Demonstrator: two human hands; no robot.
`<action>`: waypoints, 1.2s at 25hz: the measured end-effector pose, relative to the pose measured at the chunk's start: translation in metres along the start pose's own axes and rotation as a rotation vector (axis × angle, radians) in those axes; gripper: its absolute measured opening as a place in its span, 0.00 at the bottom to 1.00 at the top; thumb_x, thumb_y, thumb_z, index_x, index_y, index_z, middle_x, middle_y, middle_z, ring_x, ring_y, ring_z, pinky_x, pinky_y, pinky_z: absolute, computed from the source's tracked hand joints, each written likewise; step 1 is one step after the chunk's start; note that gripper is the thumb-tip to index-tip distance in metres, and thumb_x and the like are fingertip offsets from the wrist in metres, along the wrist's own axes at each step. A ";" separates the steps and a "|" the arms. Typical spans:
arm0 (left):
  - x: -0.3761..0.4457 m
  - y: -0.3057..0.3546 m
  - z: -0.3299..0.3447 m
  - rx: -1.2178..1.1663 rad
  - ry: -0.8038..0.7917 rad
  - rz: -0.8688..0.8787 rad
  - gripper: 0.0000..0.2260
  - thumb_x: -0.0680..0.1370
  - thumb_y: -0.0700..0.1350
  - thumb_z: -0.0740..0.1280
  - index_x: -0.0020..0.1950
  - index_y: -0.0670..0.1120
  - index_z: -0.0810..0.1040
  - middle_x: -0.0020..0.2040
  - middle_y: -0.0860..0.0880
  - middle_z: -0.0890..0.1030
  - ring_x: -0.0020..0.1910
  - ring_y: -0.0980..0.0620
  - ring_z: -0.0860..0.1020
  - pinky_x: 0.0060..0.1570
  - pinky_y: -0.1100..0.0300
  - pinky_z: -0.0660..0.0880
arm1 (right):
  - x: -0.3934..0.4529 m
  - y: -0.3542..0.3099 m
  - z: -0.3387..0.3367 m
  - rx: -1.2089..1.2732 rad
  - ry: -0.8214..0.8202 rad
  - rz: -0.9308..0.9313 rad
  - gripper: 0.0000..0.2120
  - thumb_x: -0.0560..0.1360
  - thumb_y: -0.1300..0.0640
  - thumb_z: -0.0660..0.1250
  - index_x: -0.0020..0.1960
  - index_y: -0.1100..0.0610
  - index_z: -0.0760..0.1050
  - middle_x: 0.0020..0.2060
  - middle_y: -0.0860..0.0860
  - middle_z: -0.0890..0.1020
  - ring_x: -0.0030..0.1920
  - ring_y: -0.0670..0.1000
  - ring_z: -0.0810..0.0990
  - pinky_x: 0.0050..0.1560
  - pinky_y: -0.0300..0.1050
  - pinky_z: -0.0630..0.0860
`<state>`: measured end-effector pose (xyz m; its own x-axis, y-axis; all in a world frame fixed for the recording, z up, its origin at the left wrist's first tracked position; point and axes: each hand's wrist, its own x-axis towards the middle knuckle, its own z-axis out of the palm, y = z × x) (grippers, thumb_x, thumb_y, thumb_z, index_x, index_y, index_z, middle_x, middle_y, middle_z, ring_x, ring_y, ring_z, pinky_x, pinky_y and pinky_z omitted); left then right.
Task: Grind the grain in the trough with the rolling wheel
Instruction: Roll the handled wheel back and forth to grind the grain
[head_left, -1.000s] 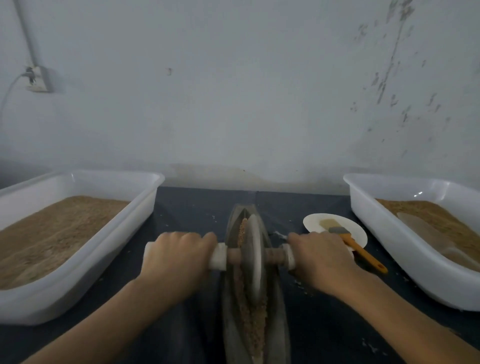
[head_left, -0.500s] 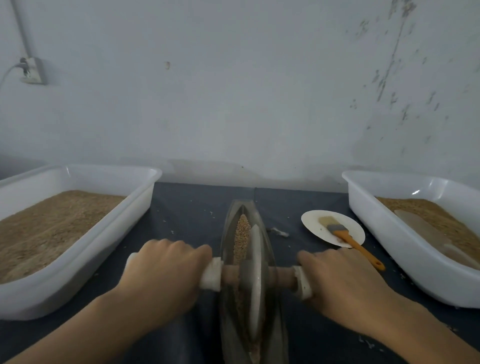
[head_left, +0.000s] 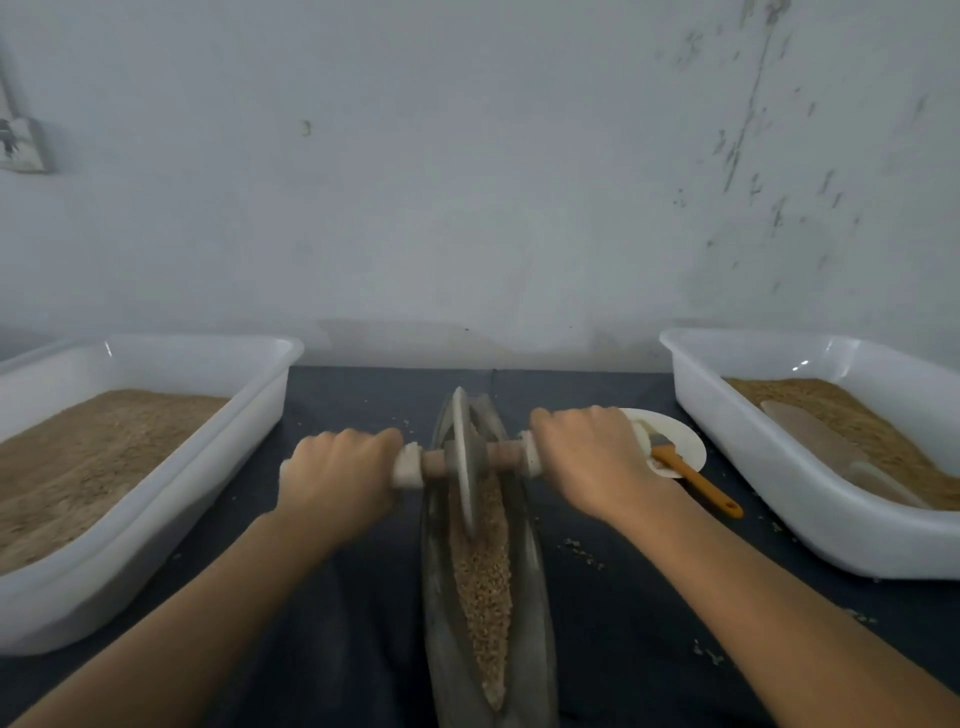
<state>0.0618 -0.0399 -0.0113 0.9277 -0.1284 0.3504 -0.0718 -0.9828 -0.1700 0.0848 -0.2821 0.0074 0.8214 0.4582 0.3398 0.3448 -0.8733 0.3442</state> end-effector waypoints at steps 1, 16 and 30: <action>-0.016 -0.002 -0.001 -0.033 -0.027 0.021 0.09 0.74 0.57 0.64 0.44 0.56 0.66 0.36 0.56 0.74 0.35 0.54 0.75 0.34 0.59 0.68 | -0.015 -0.001 -0.006 0.011 -0.021 -0.044 0.12 0.70 0.55 0.70 0.49 0.52 0.68 0.42 0.51 0.81 0.40 0.55 0.79 0.35 0.47 0.65; 0.034 0.006 -0.008 0.142 0.103 0.041 0.12 0.72 0.58 0.64 0.41 0.55 0.62 0.34 0.56 0.70 0.31 0.53 0.66 0.31 0.58 0.59 | 0.023 0.012 0.034 0.151 -0.097 0.149 0.12 0.72 0.44 0.66 0.47 0.50 0.67 0.43 0.51 0.81 0.41 0.55 0.78 0.38 0.49 0.72; -0.031 0.003 -0.017 -0.022 -0.038 0.067 0.15 0.73 0.58 0.65 0.41 0.60 0.57 0.35 0.57 0.68 0.31 0.59 0.65 0.32 0.59 0.59 | -0.029 0.004 0.005 0.204 -0.248 0.051 0.08 0.73 0.46 0.63 0.44 0.44 0.63 0.41 0.46 0.78 0.41 0.48 0.77 0.41 0.46 0.71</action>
<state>0.0272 -0.0413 -0.0073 0.9337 -0.1893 0.3038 -0.1418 -0.9749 -0.1717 0.0647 -0.3002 -0.0055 0.9169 0.3808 0.1195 0.3640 -0.9207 0.1410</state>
